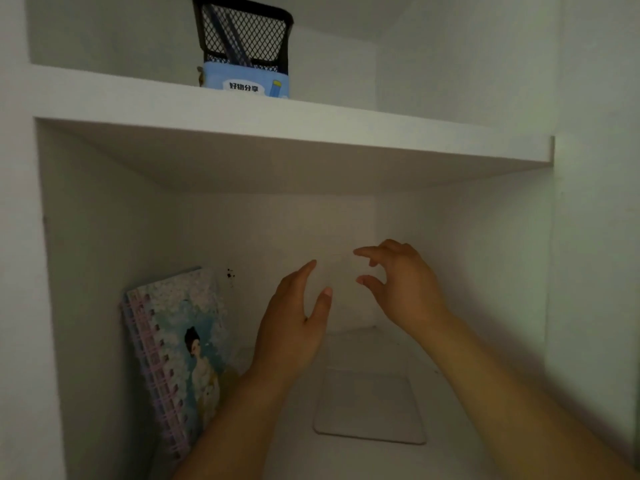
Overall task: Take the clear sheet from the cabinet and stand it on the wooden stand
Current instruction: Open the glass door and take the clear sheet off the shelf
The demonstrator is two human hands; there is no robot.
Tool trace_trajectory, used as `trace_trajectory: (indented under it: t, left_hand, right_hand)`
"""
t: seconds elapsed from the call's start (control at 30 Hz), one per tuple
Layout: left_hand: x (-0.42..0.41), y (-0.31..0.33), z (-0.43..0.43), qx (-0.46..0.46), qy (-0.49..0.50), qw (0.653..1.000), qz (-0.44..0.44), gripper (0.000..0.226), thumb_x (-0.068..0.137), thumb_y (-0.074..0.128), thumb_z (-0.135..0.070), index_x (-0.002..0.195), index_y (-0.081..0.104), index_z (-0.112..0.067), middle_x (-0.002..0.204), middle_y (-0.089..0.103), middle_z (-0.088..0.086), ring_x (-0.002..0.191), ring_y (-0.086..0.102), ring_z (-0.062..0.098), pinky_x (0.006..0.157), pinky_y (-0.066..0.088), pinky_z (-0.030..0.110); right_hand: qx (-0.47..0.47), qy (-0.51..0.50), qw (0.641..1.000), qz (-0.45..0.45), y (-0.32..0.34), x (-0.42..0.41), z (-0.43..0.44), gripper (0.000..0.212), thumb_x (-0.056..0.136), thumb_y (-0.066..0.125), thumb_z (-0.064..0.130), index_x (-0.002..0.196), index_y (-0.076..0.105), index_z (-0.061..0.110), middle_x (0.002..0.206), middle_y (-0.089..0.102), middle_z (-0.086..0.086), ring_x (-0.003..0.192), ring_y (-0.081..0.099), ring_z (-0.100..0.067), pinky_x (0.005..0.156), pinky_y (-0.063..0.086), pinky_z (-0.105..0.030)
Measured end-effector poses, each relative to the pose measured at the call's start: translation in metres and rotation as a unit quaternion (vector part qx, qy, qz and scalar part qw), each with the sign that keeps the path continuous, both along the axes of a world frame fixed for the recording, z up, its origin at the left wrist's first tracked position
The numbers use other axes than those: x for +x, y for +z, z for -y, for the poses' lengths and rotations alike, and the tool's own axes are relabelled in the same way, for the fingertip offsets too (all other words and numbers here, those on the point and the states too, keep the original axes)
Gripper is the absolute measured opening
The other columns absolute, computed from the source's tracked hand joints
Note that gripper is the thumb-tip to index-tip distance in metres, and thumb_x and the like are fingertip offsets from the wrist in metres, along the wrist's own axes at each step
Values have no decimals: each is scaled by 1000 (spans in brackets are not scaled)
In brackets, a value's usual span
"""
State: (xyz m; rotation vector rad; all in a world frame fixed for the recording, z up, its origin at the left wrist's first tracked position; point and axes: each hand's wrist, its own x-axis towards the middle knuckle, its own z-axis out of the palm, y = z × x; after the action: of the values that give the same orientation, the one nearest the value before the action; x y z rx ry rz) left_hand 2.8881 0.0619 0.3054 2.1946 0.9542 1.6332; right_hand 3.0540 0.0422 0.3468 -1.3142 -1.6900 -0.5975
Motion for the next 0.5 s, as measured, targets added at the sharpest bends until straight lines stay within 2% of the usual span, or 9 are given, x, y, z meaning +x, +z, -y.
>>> trace_trajectory:
  t: [0.17, 0.27, 0.33, 0.43, 0.5]
  left_hand:
    - [0, 4, 21, -39, -22, 999, 30, 47, 92, 45, -38, 137, 32, -37, 134, 39, -15, 115, 32, -6, 96, 25, 15]
    - [-8, 1, 32, -55, -29, 998, 2, 49, 91, 46, -39, 138, 32, -35, 137, 39, -13, 115, 32, -6, 96, 24, 14]
    - [-13, -2, 43, -50, -38, 998, -23, 50, 91, 46, -39, 138, 31, -35, 137, 37, -14, 117, 31, -6, 98, 24, 14]
    - [-26, -5, 63, -35, -51, 996, -63, 46, 90, 45, -41, 134, 30, -43, 133, 34, -21, 118, 31, -8, 97, 25, 14]
    - [-33, -8, 71, -35, -61, 996, -56, 45, 89, 46, -42, 130, 30, -48, 130, 34, -24, 118, 32, -8, 96, 27, 16]
  right_hand:
    - [-44, 12, 999, -3, 3, 1, 21, 38, 82, 66, 17, 119, 59, 22, 100, 60, -6, 93, 48, -18, 74, 38, -26]
    - [-65, 22, 998, 9, 8, -2, 33, 36, 83, 65, 15, 118, 58, 21, 96, 58, -5, 87, 43, -14, 72, 33, -25]
    - [-74, 23, 997, 10, 10, -2, 42, 33, 83, 63, 13, 116, 59, 20, 91, 54, -2, 85, 43, -14, 73, 36, -27]
    - [-55, 36, 998, 9, 10, -5, 64, 30, 82, 65, 12, 112, 61, 18, 85, 51, 1, 82, 46, -16, 75, 44, -34]
    - [-50, 34, 998, 11, 9, -8, 80, 30, 81, 66, 11, 110, 61, 17, 84, 51, 1, 82, 46, -16, 73, 41, -32]
